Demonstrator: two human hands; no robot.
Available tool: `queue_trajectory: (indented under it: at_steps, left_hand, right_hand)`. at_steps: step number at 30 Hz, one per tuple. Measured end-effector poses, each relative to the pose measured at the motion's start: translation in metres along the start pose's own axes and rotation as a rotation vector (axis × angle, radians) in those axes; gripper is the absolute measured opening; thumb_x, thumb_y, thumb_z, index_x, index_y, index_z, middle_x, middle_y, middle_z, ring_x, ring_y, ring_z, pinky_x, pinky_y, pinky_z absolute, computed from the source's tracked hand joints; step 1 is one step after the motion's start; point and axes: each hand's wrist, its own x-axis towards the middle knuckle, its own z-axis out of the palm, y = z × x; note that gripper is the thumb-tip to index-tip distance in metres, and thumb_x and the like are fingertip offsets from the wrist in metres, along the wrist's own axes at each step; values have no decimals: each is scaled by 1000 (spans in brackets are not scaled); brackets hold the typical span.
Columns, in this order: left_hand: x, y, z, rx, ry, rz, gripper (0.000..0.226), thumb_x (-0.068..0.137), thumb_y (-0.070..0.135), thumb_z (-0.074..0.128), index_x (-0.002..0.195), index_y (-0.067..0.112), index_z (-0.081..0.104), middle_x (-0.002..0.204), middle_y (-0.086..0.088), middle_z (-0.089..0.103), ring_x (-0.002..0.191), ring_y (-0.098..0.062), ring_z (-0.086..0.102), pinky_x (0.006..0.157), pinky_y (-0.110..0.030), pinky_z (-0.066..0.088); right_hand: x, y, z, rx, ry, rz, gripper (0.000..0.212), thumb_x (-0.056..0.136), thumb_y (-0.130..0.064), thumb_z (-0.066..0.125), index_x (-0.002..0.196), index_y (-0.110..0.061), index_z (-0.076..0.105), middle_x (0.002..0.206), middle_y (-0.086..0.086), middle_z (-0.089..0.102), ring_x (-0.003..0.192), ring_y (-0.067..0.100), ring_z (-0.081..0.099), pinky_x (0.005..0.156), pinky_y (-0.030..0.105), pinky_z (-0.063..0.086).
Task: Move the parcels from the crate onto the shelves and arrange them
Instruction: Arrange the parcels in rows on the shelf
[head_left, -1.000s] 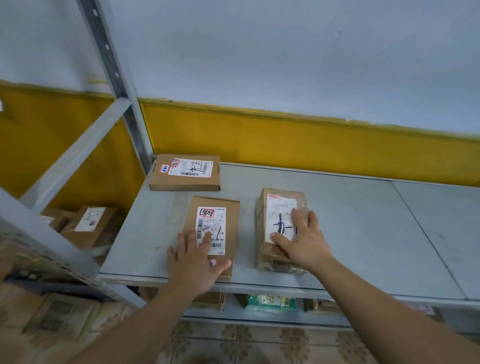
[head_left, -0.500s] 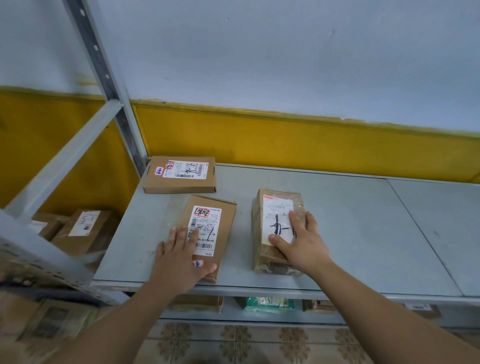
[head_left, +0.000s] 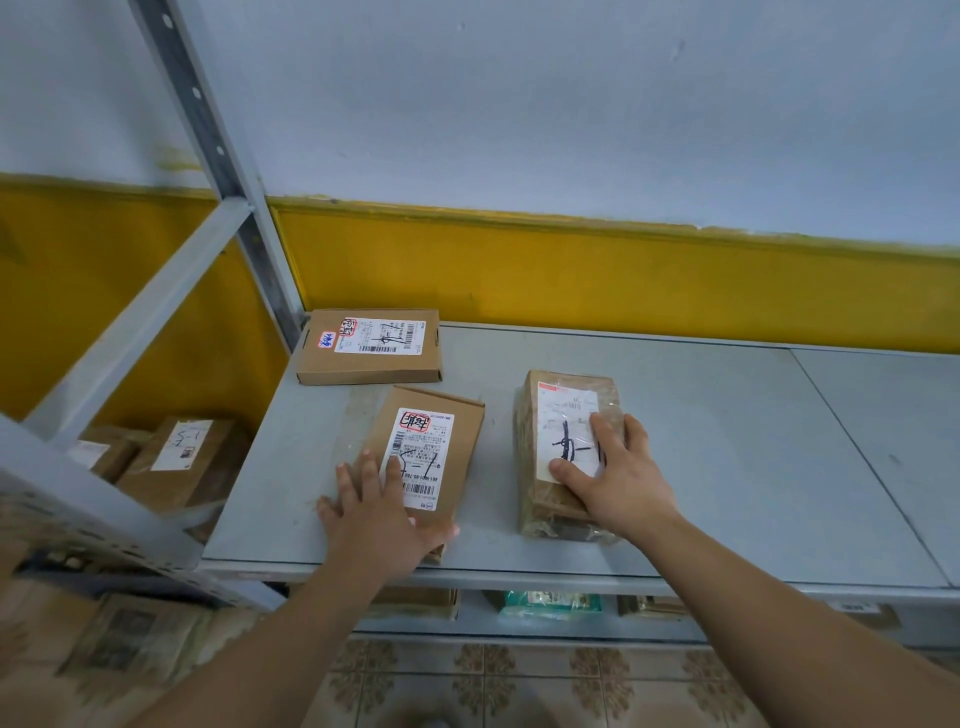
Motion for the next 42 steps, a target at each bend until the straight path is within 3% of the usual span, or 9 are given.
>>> queue_trajectory:
  at_steps: [13, 18, 22, 25, 30, 33, 37, 39, 42]
  left_hand:
    - [16, -31, -16, 25, -62, 129, 118, 69, 84, 51, 153, 25, -7, 159, -2, -23, 145, -37, -19, 117, -60, 2]
    - [15, -22, -12, 60, -85, 88, 123, 65, 89, 45, 151, 25, -15, 157, -4, -27, 143, -42, -21, 114, -63, 2]
    - [19, -11, -15, 22, -82, 84, 121, 67, 86, 49, 153, 24, -10, 159, -5, -21, 145, -42, -14, 114, -63, 8]
    - [17, 0, -13, 24, -70, 82, 120, 67, 84, 50, 153, 24, -9, 159, -5, -20, 145, -42, -12, 113, -62, 8]
    - [17, 6, -10, 59, -64, 87, 119, 67, 84, 49, 152, 26, -9, 159, -4, -19, 145, -42, -12, 114, -62, 8]
    - [11, 4, -9, 70, -42, 87, 115, 68, 84, 49, 152, 30, -7, 159, -4, -19, 145, -41, -11, 114, -61, 7]
    - [0, -1, -7, 43, -44, 0, 112, 69, 85, 46, 151, 34, -11, 158, -3, -23, 145, -40, -12, 115, -60, 6]
    - [-1, -4, -6, 23, -34, -47, 112, 69, 87, 45, 151, 36, -12, 158, -2, -24, 145, -39, -15, 116, -60, 4]
    - [-2, -3, -4, -1, -1, -76, 108, 70, 89, 38, 151, 36, -11, 159, -2, -22, 145, -38, -18, 115, -61, 0]
  right_hand:
    - [-5, -2, -1, 26, 14, 19, 86, 87, -69, 53, 156, -35, 14, 165, -2, -1, 143, 30, 33, 109, 44, 38]
    - [-6, -3, -2, 79, 12, 56, 89, 85, -67, 58, 155, -35, 14, 150, 4, 32, 128, 28, 48, 100, 41, 43]
    - [-11, -4, -3, 113, 34, 51, 86, 84, -64, 62, 152, -39, 16, 138, 3, 41, 118, 26, 54, 91, 38, 45]
    - [-11, 1, -4, 141, 72, 90, 84, 85, -63, 62, 152, -38, 18, 135, 4, 42, 114, 27, 56, 85, 35, 44]
    - [5, 9, -13, 260, 114, 217, 71, 97, -49, 52, 154, -23, 18, 139, 13, 34, 112, 38, 56, 97, 42, 46]
    - [21, 6, -23, 320, 118, 178, 56, 99, -43, 48, 146, -16, 34, 140, 17, 33, 107, 36, 50, 97, 36, 42]
    - [35, 7, -34, -176, 102, -107, 75, 93, -64, 47, 156, -33, 21, 162, 9, 8, 149, 32, 9, 120, 44, 16]
    - [45, 10, -35, -385, 16, -251, 77, 93, -70, 38, 157, -39, 9, 166, 5, -6, 152, 29, -9, 122, 46, 0]
    - [60, 5, -27, -479, -3, -288, 68, 98, -65, 28, 157, -37, 8, 165, 8, 3, 152, 32, 0, 121, 48, 3]
